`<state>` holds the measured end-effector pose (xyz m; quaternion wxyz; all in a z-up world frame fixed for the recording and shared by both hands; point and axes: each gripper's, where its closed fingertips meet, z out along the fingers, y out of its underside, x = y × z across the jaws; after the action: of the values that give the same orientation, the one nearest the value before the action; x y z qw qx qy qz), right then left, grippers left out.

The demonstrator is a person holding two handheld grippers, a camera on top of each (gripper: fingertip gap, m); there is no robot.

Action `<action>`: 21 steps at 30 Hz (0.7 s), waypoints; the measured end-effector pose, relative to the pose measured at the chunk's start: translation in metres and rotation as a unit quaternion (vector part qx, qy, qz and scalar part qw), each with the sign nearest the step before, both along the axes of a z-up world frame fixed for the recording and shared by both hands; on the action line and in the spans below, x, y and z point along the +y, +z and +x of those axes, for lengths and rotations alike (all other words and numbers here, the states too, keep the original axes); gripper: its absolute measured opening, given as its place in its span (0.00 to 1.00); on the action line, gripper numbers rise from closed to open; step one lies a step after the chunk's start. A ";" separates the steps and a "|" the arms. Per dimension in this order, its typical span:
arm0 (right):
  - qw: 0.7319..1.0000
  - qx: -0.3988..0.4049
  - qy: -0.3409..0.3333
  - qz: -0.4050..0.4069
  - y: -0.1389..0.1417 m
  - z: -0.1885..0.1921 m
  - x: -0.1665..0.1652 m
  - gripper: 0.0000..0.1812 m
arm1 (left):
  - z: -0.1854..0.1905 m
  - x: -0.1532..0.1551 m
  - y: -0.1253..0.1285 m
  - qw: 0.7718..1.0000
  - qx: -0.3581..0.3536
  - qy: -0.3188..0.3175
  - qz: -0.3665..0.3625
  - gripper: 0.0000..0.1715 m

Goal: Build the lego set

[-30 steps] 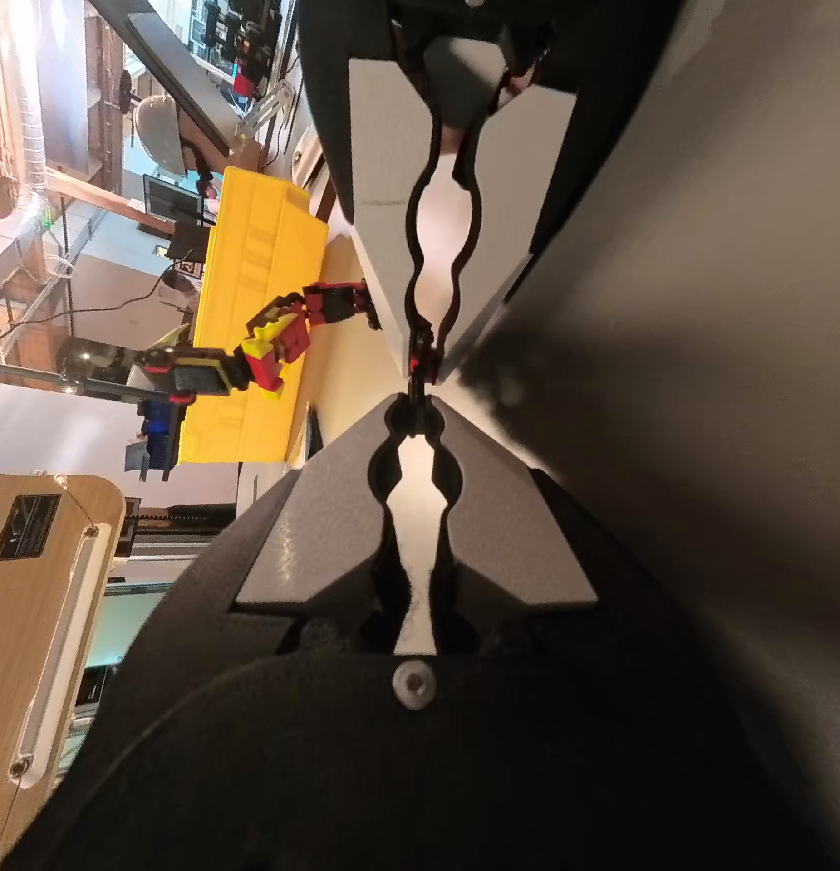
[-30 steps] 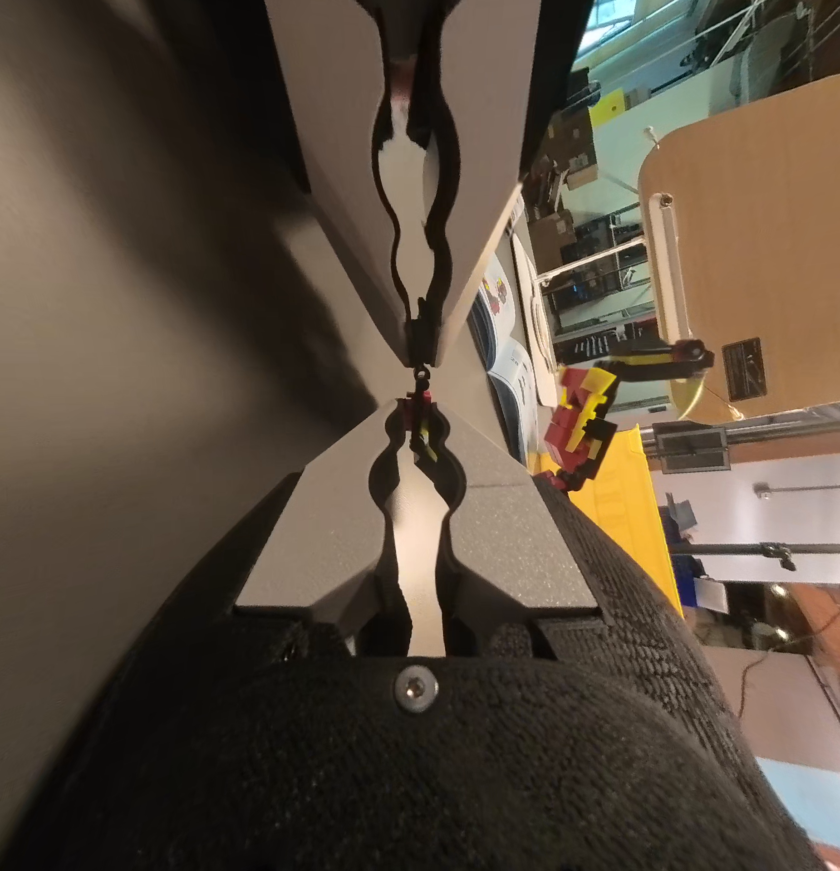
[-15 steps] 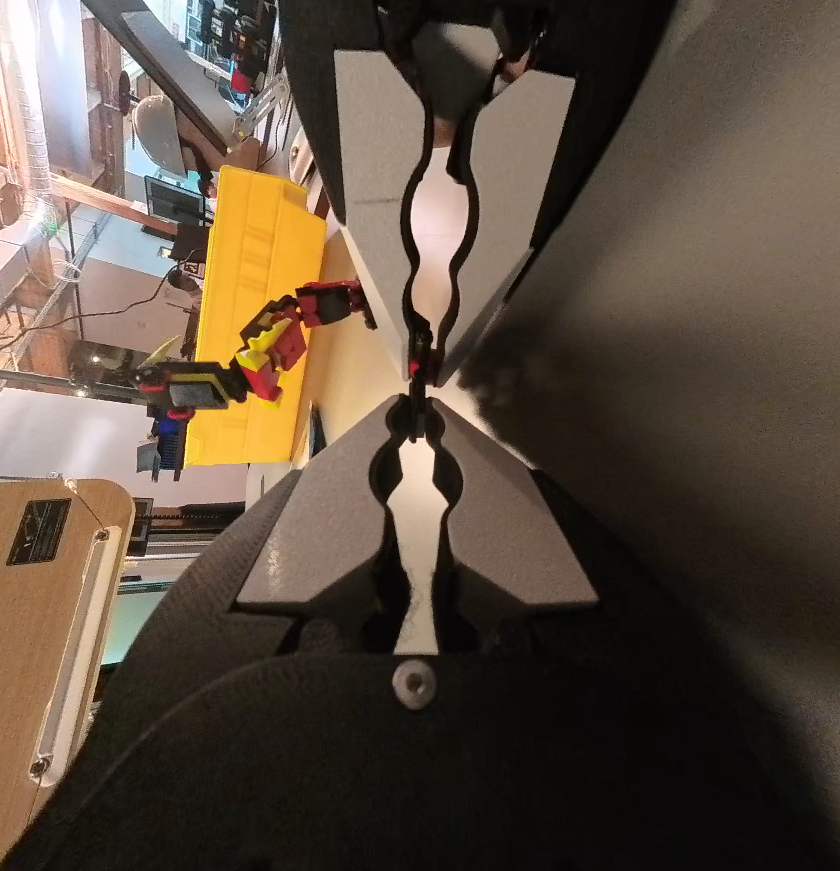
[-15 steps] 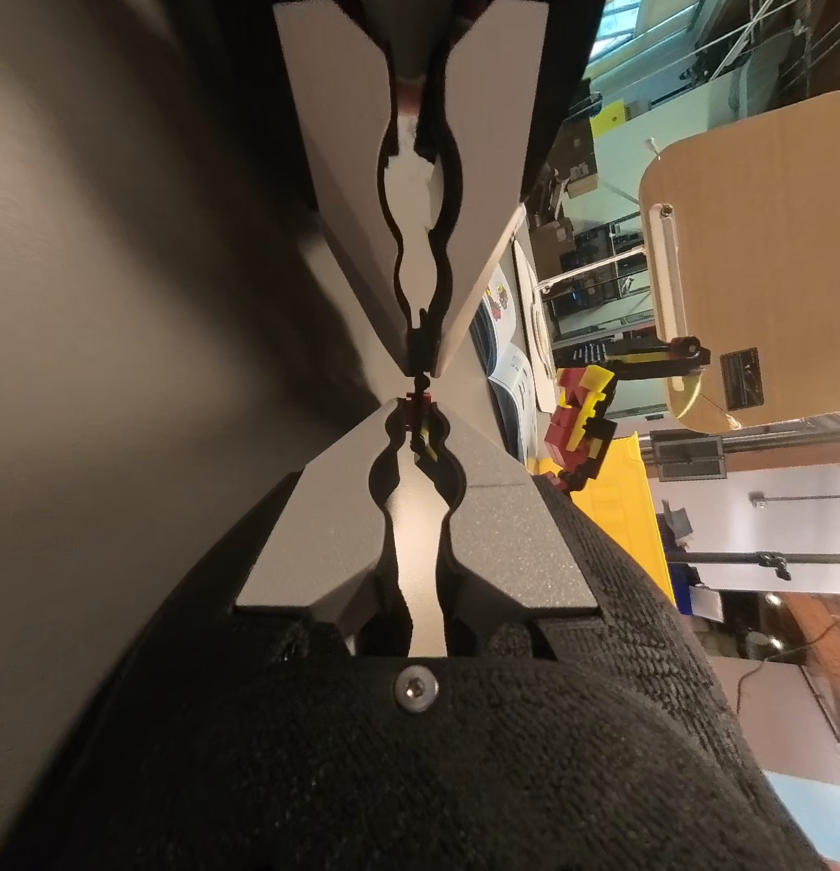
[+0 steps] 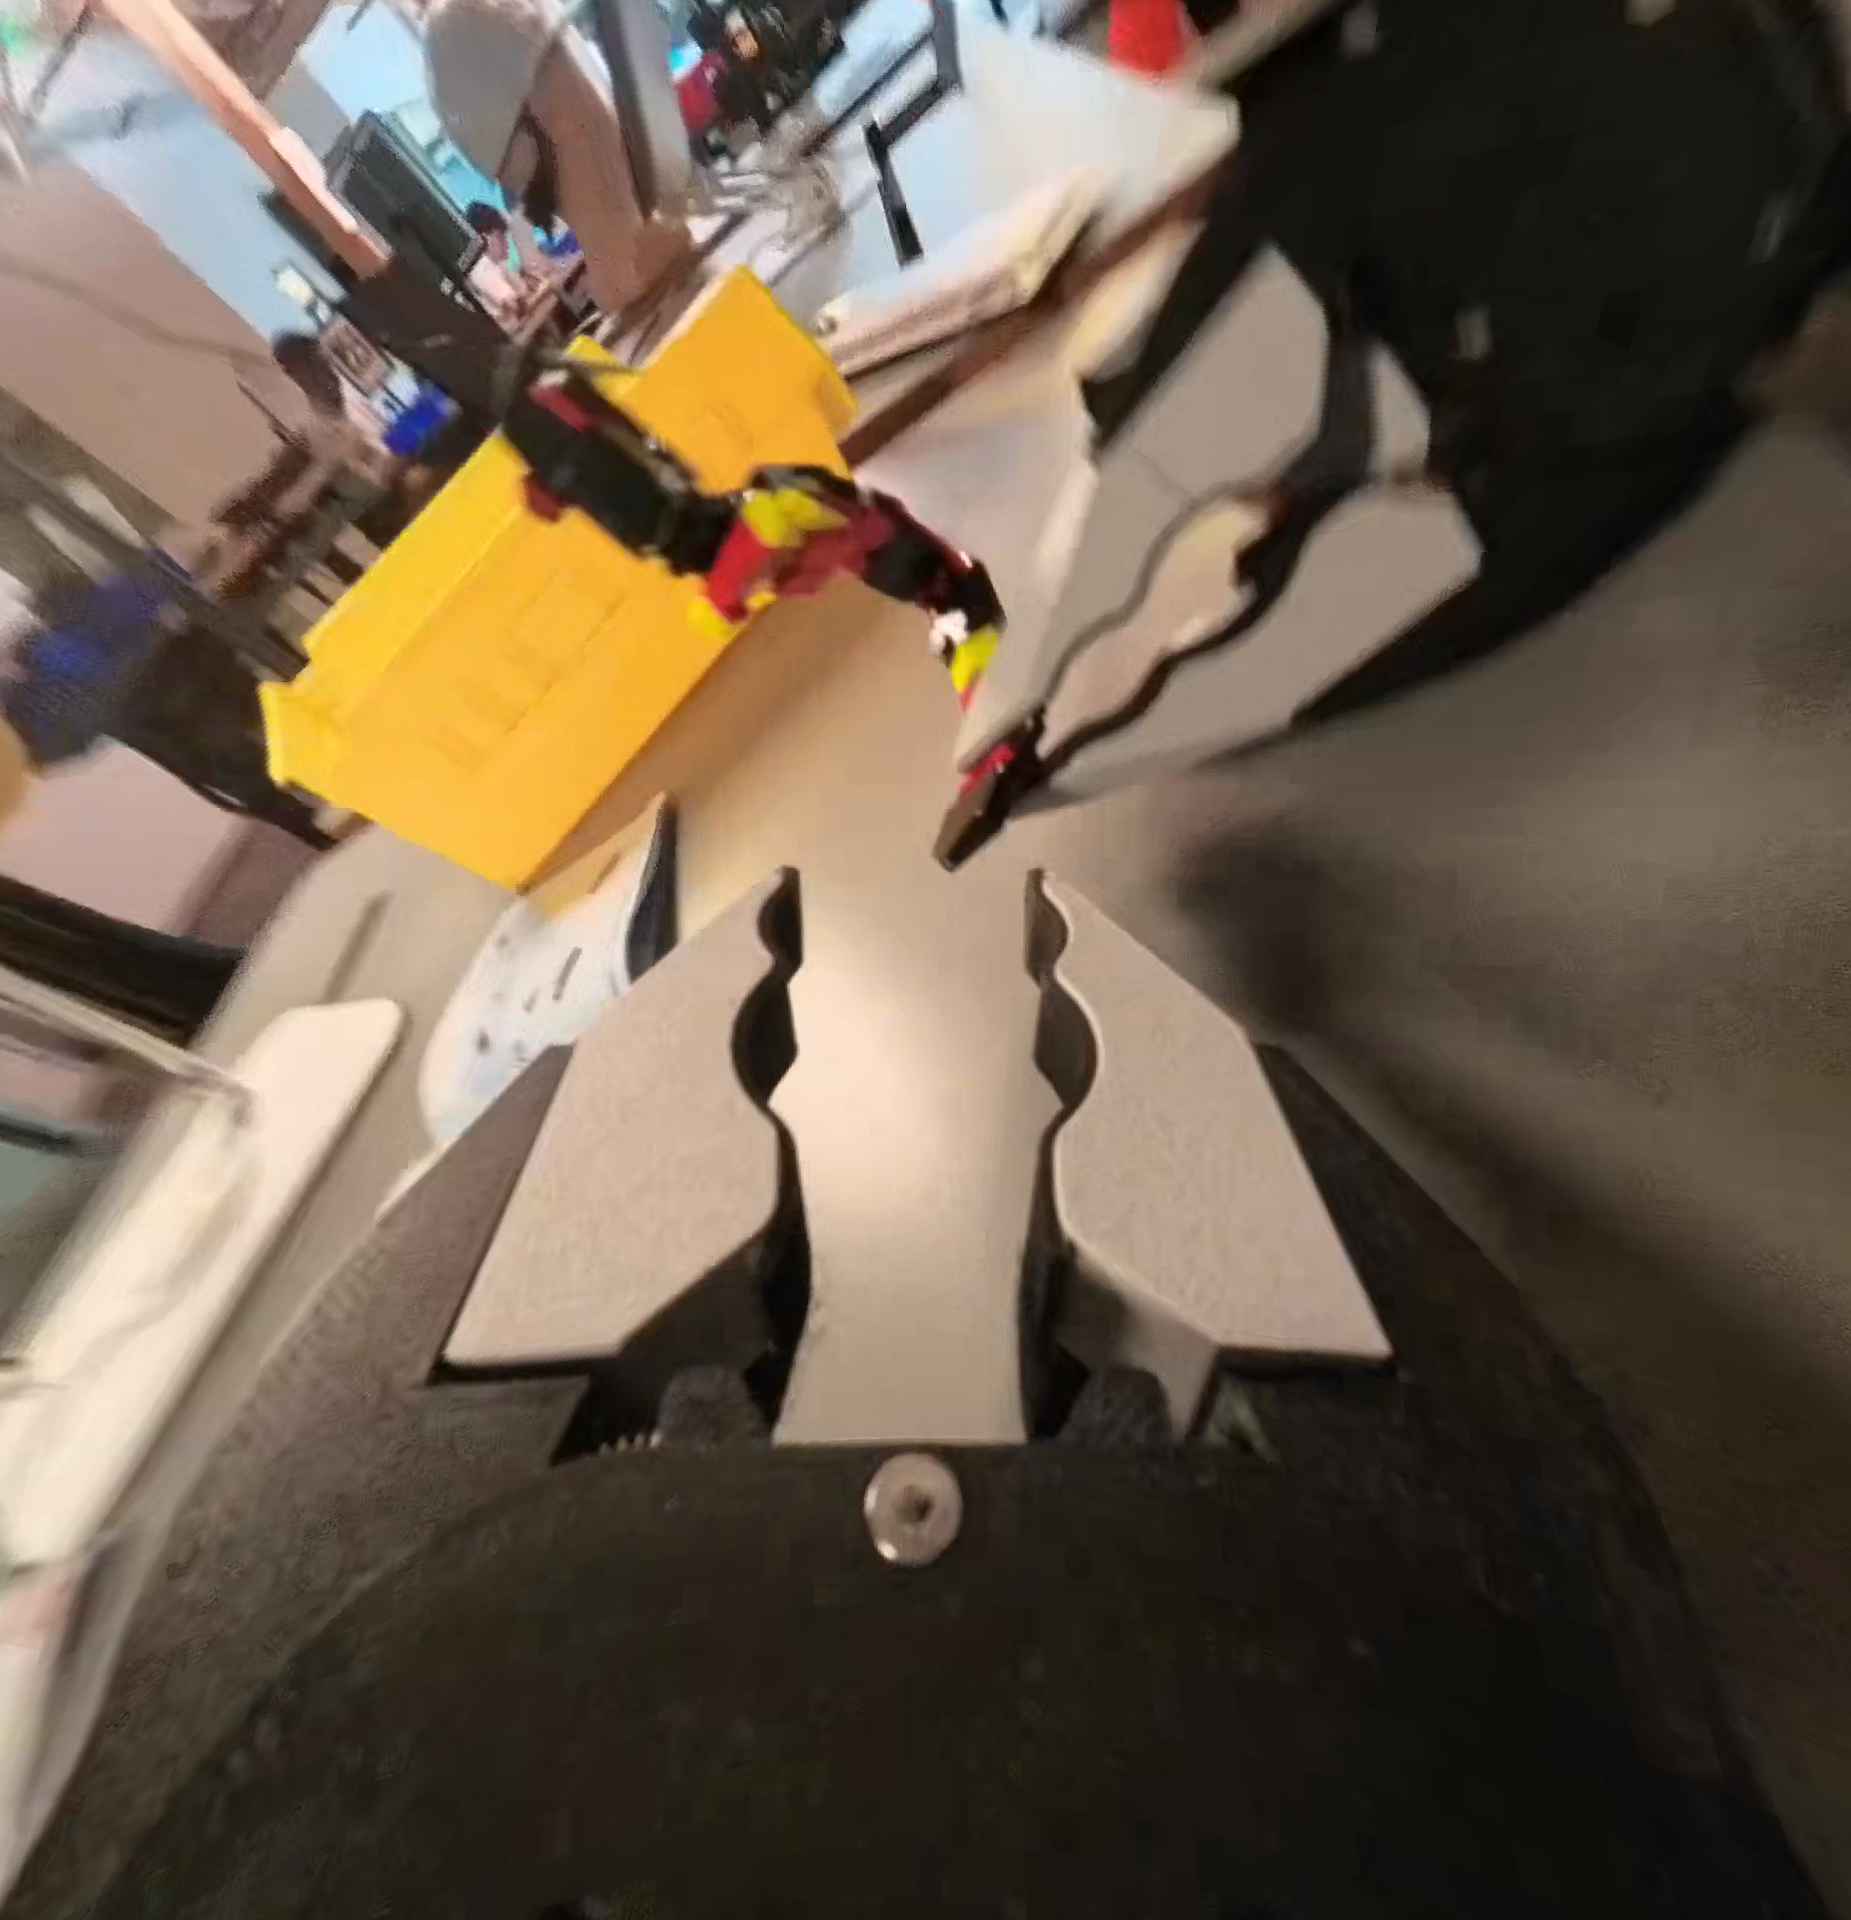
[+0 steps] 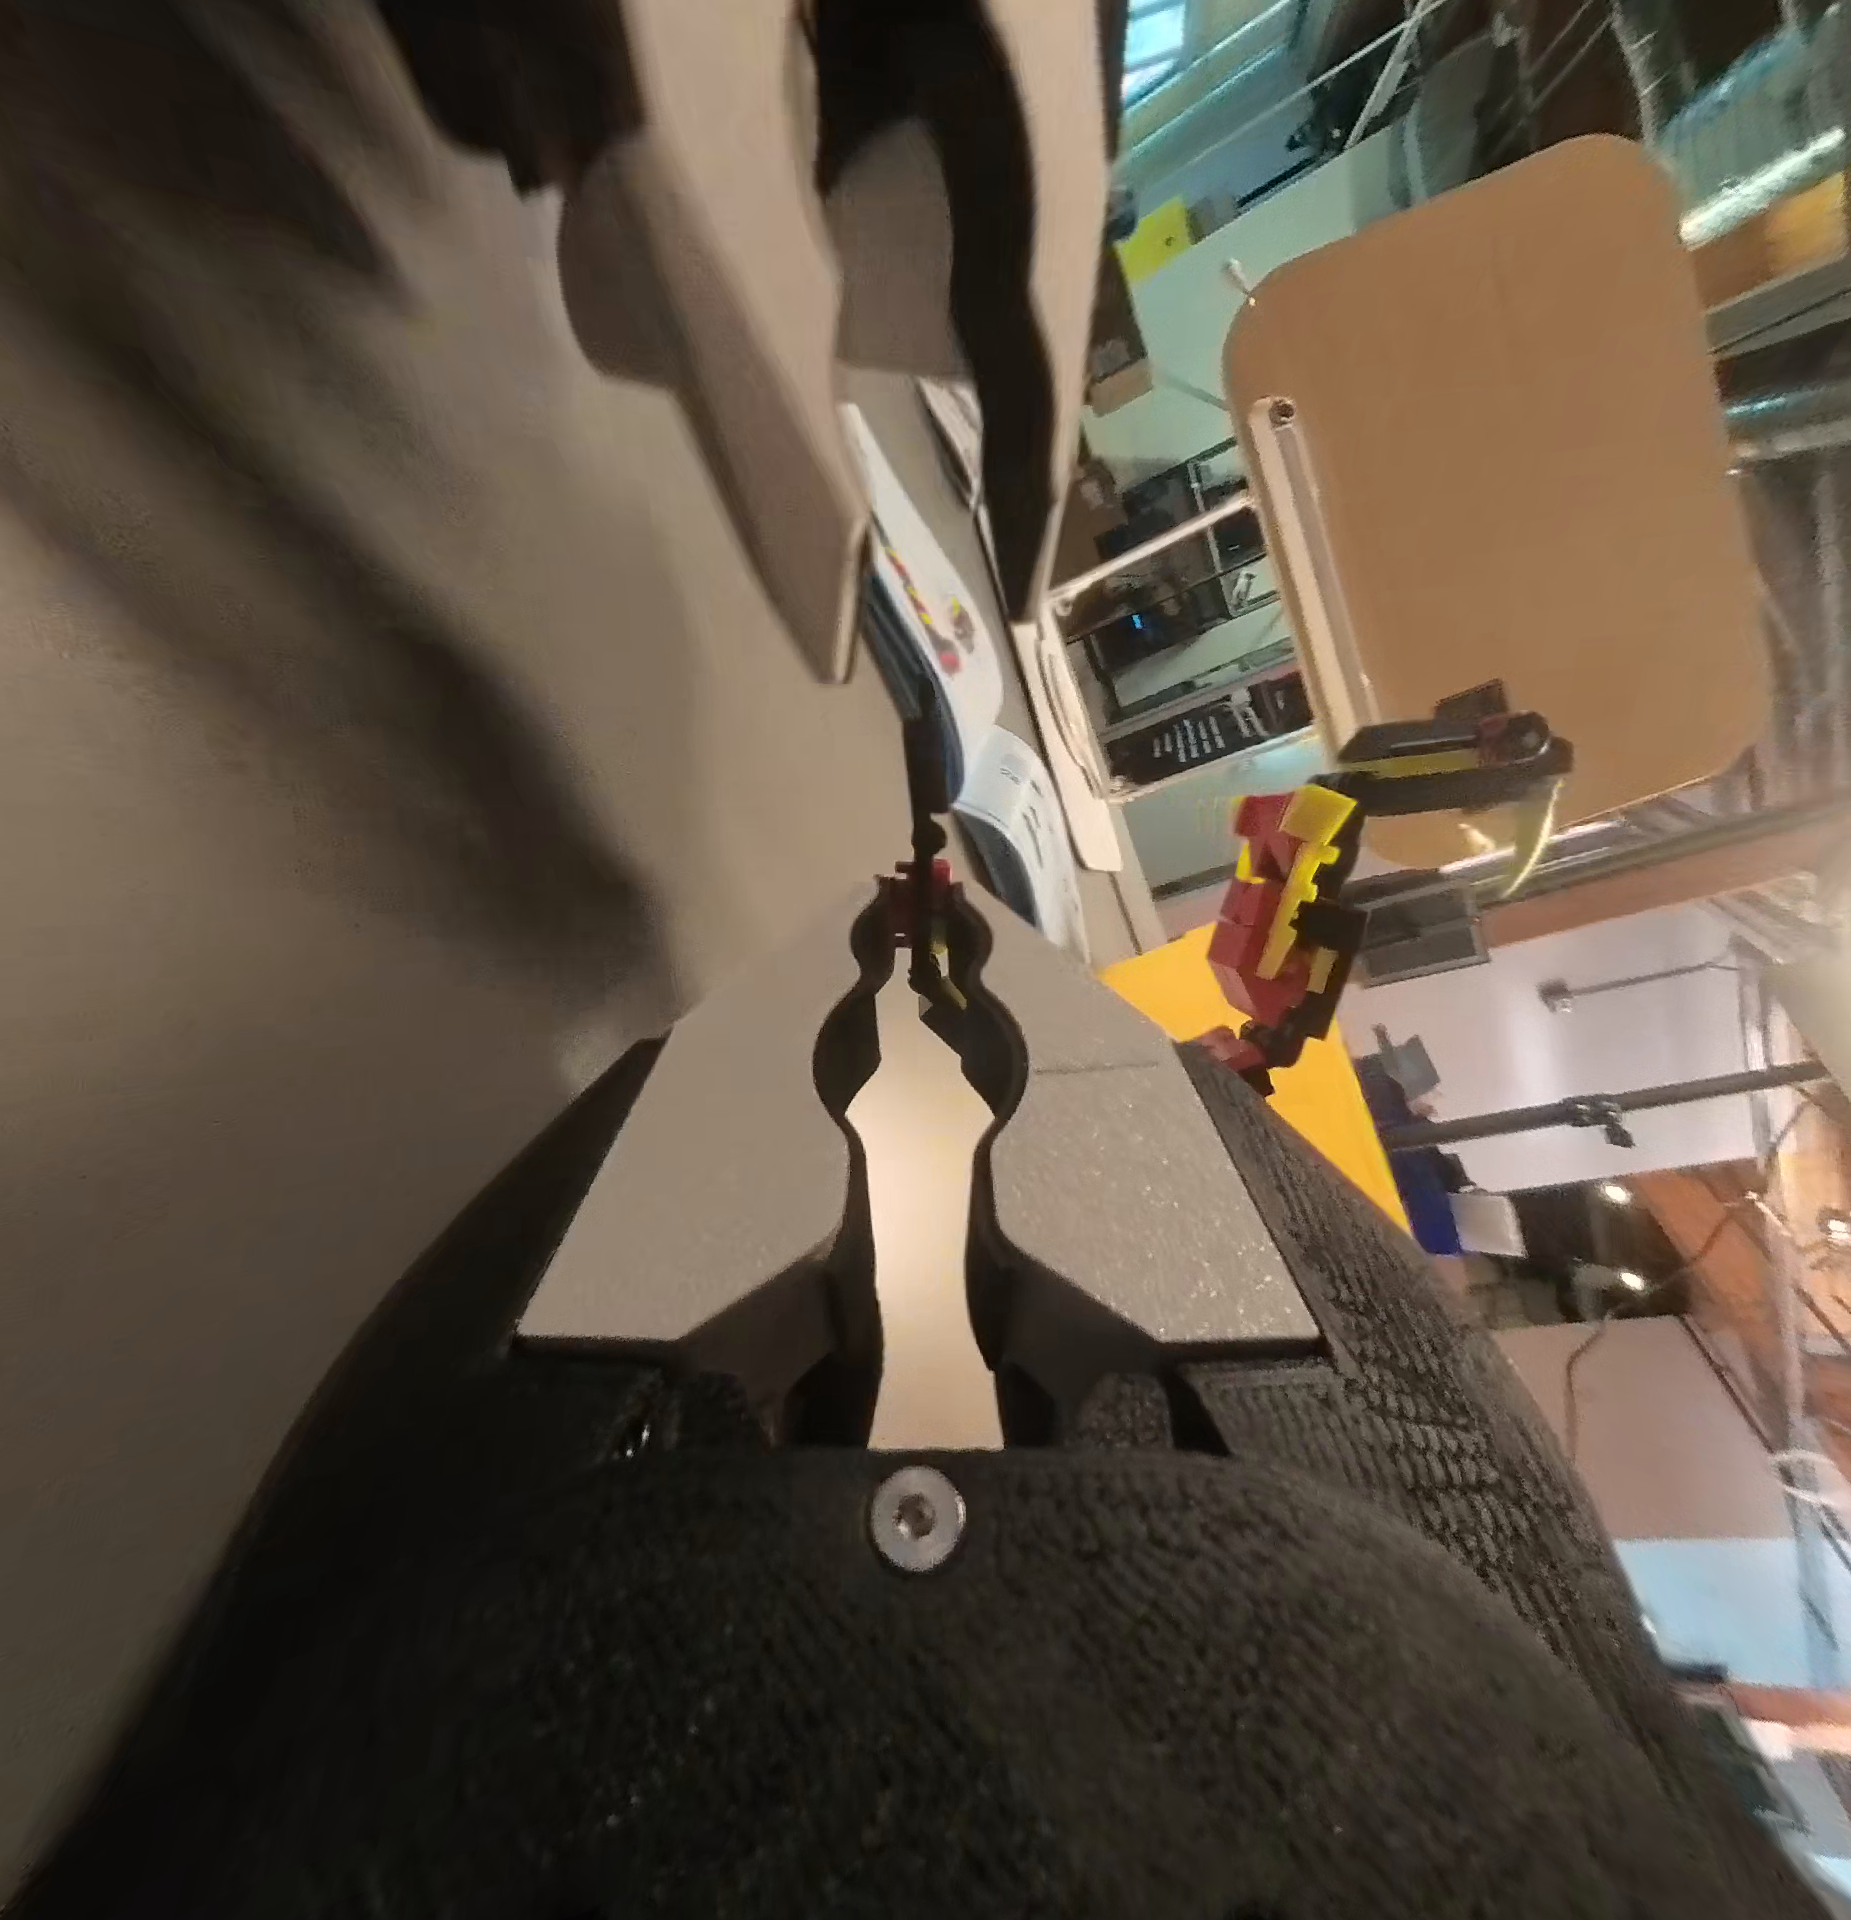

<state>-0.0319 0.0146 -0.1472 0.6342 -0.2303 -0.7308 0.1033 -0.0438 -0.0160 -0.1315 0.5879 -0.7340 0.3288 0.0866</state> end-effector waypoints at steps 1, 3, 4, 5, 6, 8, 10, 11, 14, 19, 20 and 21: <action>1.000 0.005 -0.003 0.012 0.001 0.000 0.000 0.04 | 0.000 -0.001 0.009 0.998 -0.064 -0.003 -0.007 0.27; 0.999 0.020 -0.005 0.043 0.005 -0.002 0.000 0.04 | 0.000 -0.003 0.029 0.983 -0.183 -0.012 -0.017 0.31; 0.998 0.027 -0.008 0.061 0.008 -0.003 -0.001 0.04 | 0.000 -0.003 0.037 0.973 -0.230 -0.015 -0.023 0.34; 0.997 0.031 -0.009 0.076 0.009 -0.005 -0.002 0.04 | -0.002 -0.001 0.043 0.963 -0.269 -0.010 -0.030 0.36; 0.996 0.035 -0.007 0.087 0.010 -0.008 -0.005 0.04 | -0.002 0.001 0.047 0.953 -0.301 -0.007 -0.041 0.38; 0.993 0.050 -0.001 0.105 0.017 -0.016 -0.015 0.04 | -0.003 0.004 0.049 0.936 -0.344 0.000 -0.066 0.39; 0.991 0.063 0.013 0.120 0.025 -0.024 -0.029 0.04 | -0.004 0.003 0.051 0.934 -0.350 0.003 -0.076 0.40; 0.990 0.068 0.021 0.125 0.028 -0.029 -0.037 0.04 | -0.008 0.002 0.056 0.935 -0.349 0.008 -0.065 0.40; 0.988 0.082 0.041 0.127 0.039 -0.043 -0.057 0.04 | -0.018 -0.012 0.080 0.934 -0.357 0.011 -0.025 0.34; 0.982 0.108 0.077 0.132 0.054 -0.066 -0.087 0.04 | -0.033 -0.040 0.106 0.933 -0.358 0.031 0.025 0.24; 0.980 0.114 0.085 0.135 0.056 -0.071 -0.094 0.04 | -0.038 -0.044 0.109 0.933 -0.357 0.043 0.032 0.21; 0.979 0.119 0.095 0.139 0.058 -0.075 -0.101 0.04 | -0.043 -0.049 0.111 0.933 -0.353 0.056 0.038 0.20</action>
<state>-0.1073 -0.0860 -0.0891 0.7295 -0.0554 -0.6761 0.0874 -0.0865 -0.0655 -0.0202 0.6876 -0.7117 0.0545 -0.1332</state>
